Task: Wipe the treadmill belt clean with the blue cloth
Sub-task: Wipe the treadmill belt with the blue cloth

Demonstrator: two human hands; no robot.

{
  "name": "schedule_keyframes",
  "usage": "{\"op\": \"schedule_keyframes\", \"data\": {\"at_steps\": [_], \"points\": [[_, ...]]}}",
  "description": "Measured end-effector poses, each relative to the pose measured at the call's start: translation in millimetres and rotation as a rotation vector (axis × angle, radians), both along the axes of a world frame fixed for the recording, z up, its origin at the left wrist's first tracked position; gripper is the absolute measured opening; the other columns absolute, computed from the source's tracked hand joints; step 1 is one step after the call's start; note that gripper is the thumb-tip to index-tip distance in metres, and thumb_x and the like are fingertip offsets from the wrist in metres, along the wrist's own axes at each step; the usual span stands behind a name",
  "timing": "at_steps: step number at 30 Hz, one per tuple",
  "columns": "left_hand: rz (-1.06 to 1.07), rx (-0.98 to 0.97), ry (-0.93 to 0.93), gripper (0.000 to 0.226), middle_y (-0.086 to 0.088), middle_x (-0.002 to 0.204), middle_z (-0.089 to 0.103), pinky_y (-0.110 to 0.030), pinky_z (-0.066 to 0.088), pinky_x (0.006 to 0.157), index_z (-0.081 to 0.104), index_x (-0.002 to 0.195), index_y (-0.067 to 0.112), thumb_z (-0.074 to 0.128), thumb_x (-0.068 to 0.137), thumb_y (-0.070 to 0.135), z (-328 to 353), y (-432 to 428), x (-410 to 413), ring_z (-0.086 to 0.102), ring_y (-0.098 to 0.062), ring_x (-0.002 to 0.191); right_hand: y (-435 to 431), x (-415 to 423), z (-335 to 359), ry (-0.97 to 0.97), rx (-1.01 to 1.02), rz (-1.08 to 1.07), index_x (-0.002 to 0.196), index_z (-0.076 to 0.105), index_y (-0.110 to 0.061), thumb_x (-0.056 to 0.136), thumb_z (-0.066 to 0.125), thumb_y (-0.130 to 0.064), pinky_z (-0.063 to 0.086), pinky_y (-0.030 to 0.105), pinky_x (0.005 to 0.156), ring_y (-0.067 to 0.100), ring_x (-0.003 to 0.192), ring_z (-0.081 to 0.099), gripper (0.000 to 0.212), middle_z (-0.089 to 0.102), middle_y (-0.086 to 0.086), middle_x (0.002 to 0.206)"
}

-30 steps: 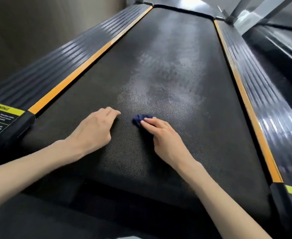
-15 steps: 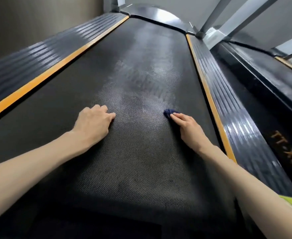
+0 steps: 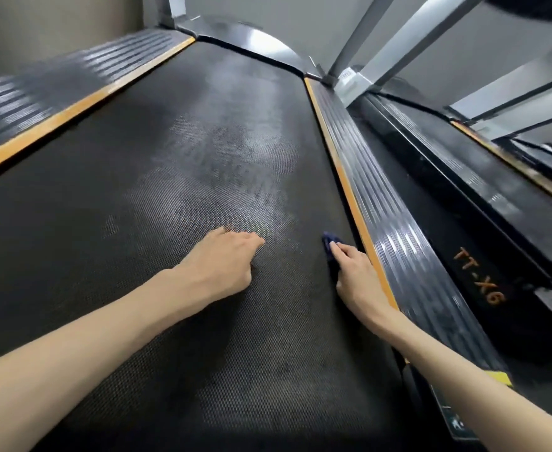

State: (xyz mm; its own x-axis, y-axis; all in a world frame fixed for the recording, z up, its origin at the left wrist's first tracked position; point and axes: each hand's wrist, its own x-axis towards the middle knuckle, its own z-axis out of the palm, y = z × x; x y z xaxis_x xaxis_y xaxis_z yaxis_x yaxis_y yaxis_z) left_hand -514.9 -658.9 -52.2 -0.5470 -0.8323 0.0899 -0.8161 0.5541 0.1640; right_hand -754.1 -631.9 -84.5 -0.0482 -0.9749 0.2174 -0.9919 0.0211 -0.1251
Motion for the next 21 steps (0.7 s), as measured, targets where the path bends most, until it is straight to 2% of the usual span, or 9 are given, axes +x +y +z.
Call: {"op": "schedule_keyframes", "data": {"at_steps": [4,9,11,14,19,21], "points": [[0.026,0.039,0.104,0.052,0.006,0.13,0.054,-0.033,0.036,0.104,0.055,0.126,0.023,0.044,0.079,0.003,-19.8,-16.1,2.9,0.048,-0.017,0.122,-63.9,-10.8,4.9,-0.022,0.049,-0.098,0.135,0.044,-0.002,0.085,0.046,0.006,0.032,0.031,0.1,0.034,0.121,0.043,0.051,0.047,0.016,0.137],[-0.021,-0.066,0.114,0.052,0.006,0.14,0.046,-0.028,0.034,0.106,0.05,0.132,0.022,0.044,0.084,0.003,-30.7,-9.3,2.6,0.046,-0.015,0.126,-96.4,-9.8,17.0,0.036,0.129,-0.12,0.133,0.046,-0.003,0.087,0.046,0.0,0.035,0.035,0.099,0.035,0.121,0.045,0.046,0.046,0.015,0.138],[-0.025,-0.055,0.104,0.053,0.004,0.144,0.041,-0.028,0.029,0.109,0.046,0.135,0.02,0.043,0.085,0.002,-33.9,-7.3,4.8,0.043,-0.015,0.13,-78.3,-4.4,26.6,0.066,0.225,-0.074,0.136,0.04,-0.002,0.087,0.045,0.0,0.036,0.037,0.098,0.036,0.121,0.045,0.049,0.045,0.016,0.138],[-0.015,0.002,0.094,0.057,0.012,0.147,0.034,-0.029,0.019,0.114,0.042,0.138,0.026,0.041,0.086,0.004,-31.7,-13.1,8.6,0.033,-0.006,0.135,-26.1,6.7,33.4,0.132,0.325,-0.035,0.14,0.03,0.001,0.088,0.044,0.0,0.034,0.038,0.099,0.036,0.121,0.043,0.054,0.042,0.019,0.137],[-0.006,0.042,0.087,0.059,0.017,0.149,0.027,-0.026,0.013,0.114,0.036,0.14,0.03,0.038,0.087,0.005,-31.4,-13.9,10.2,0.026,0.002,0.136,61.9,24.1,16.1,0.037,0.264,0.016,0.149,0.01,-0.006,0.088,0.044,0.005,0.01,0.032,0.115,0.028,0.143,0.012,0.071,0.012,0.01,0.156],[0.008,0.034,0.102,0.059,0.018,0.148,0.029,-0.025,0.013,0.113,0.037,0.139,0.031,0.037,0.087,0.004,-31.5,-12.6,8.8,0.026,0.002,0.136,54.9,17.8,10.2,-0.011,0.188,0.004,0.149,0.016,-0.01,0.089,0.043,0.005,0.013,0.03,0.114,0.026,0.142,0.016,0.068,0.018,0.008,0.155]]}}
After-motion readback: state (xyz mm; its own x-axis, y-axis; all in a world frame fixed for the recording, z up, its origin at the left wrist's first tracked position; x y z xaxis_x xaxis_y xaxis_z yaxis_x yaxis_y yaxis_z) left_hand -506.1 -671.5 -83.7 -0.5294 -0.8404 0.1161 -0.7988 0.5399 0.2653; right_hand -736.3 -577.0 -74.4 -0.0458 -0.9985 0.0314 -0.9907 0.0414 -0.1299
